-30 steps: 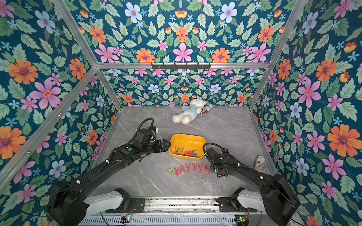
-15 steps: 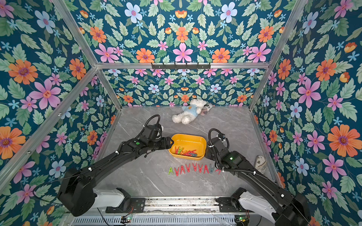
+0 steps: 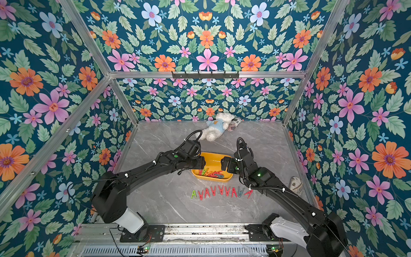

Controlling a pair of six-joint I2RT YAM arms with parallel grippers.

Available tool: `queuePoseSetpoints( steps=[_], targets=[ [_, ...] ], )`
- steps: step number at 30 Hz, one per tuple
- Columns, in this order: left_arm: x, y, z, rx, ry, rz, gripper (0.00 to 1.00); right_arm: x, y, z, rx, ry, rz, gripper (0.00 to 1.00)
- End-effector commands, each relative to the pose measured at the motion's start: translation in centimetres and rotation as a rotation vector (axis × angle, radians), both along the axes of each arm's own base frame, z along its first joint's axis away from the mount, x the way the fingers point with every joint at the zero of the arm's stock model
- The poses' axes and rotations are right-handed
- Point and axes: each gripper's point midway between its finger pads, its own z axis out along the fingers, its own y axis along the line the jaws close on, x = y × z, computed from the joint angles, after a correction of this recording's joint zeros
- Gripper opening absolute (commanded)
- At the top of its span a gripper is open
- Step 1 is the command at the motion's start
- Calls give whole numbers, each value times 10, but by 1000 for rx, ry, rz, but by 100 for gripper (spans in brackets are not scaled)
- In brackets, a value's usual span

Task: Take the clothespins out of the storage box
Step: Pick up the clothespin from the storage box.

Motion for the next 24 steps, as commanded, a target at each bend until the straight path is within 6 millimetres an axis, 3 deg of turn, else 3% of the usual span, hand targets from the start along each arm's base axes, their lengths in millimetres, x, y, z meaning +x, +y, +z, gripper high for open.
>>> queuePoseSetpoints(
  steps=[1, 14, 24],
  targets=[
    [2, 4, -11, 86, 6, -8, 57, 6, 1, 7, 15, -36, 20, 99],
    [15, -1, -61, 220, 103, -9, 42, 13, -14, -4, 7, -22, 11, 99],
    [23, -5, -80, 254, 125, -4, 34, 15, -16, -4, 0, -14, 10, 99]
  ],
)
